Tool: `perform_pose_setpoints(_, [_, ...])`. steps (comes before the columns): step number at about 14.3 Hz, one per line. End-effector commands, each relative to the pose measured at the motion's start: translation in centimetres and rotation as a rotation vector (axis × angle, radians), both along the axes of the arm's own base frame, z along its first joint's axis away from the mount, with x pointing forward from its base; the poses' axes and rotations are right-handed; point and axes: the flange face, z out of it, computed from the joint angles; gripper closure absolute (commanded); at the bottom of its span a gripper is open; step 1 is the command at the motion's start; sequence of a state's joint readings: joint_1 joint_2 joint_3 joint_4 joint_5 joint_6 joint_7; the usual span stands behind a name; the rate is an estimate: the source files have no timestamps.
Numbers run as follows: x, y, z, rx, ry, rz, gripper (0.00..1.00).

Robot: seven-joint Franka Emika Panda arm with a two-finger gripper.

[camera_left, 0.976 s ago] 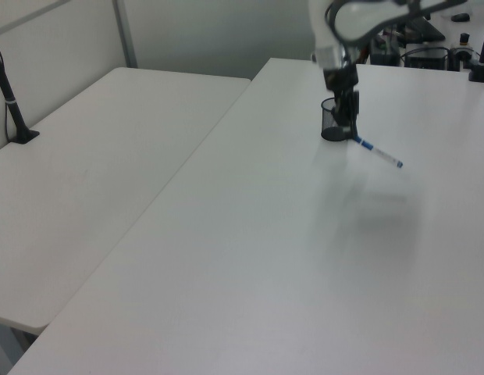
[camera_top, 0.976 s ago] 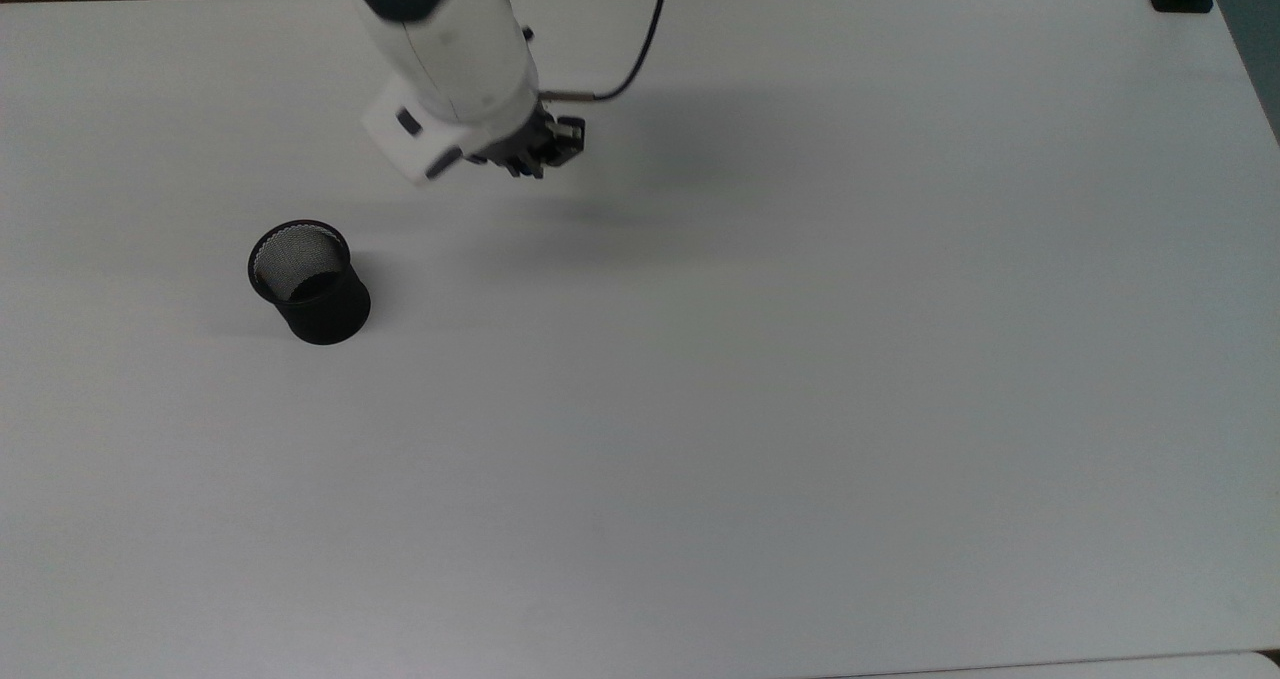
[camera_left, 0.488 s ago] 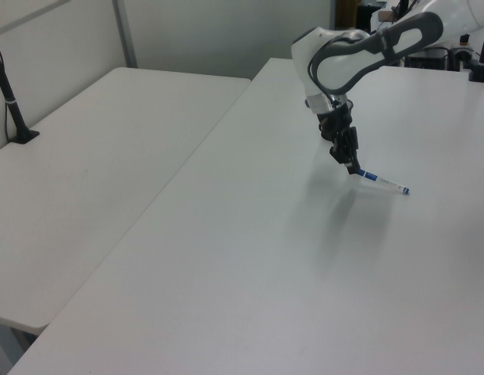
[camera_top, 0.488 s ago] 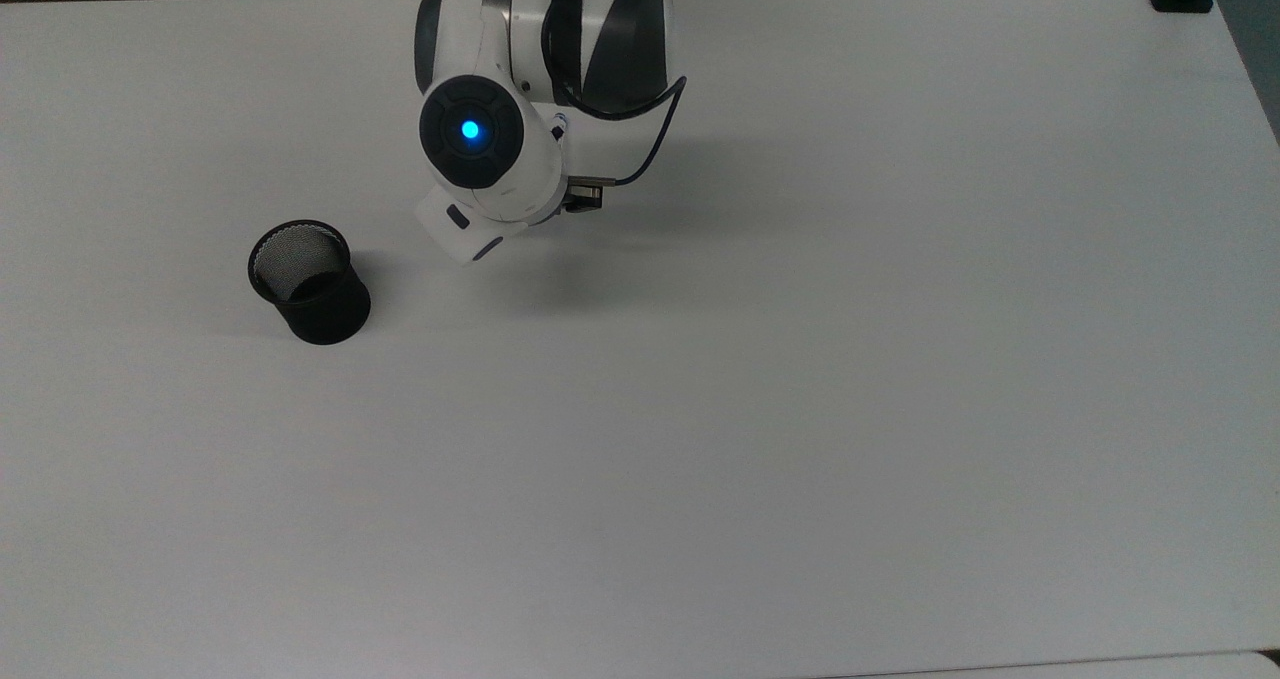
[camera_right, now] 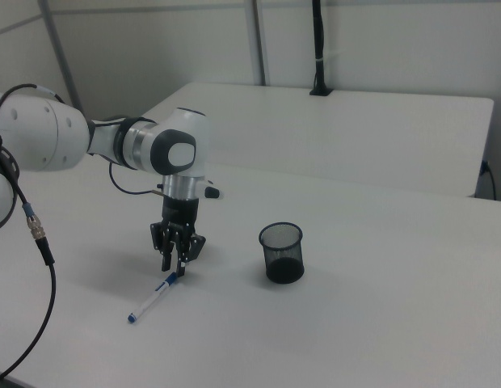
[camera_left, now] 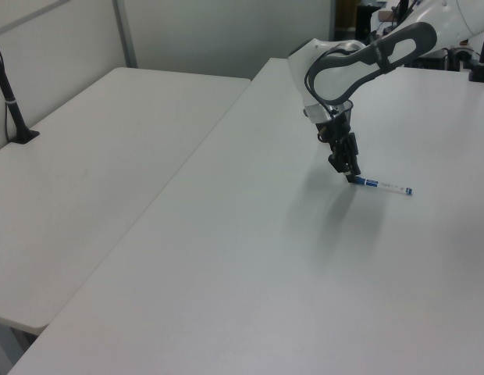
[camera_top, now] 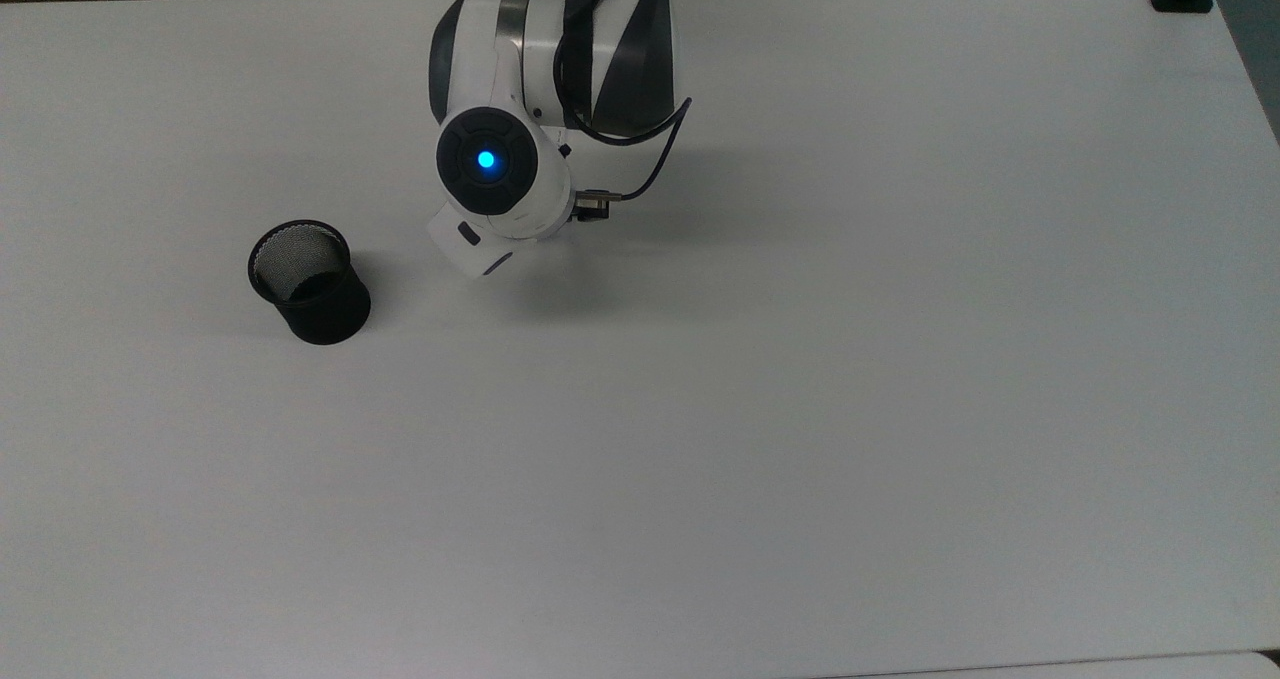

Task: Remove the marker
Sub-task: 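Open the gripper to release the marker on the table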

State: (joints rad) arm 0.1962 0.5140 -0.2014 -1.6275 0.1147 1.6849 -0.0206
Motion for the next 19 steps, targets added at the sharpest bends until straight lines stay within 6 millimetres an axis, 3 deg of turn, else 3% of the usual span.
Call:
perform_pose_setpoints(1, [0.3,0.7,1.4,-0.017,-0.036,-0.002,0.29])
perform_pose_setpoints(3, [0.4,0.8,4.4,-0.038,-0.088,-0.014,0.16])
perform_pose_setpoints(6, [-0.1,0.7,11.1,-0.027,-0.192,-0.066,0.00])
perform_pose_setpoints(8, [-0.9,0.7,15.9,-0.001,-0.262,-0.097,0.00])
perform_pose_setpoints(12, [-2.8,-1.0,23.0,0.017,-0.377,-0.153,0.00])
perform_pose_setpoints(16, [-4.1,-1.8,26.2,-0.027,-0.432,-0.167,0.00])
perform_pose_setpoints(19, [-4.1,-1.9,26.3,-0.047,-0.436,-0.181,0.00])
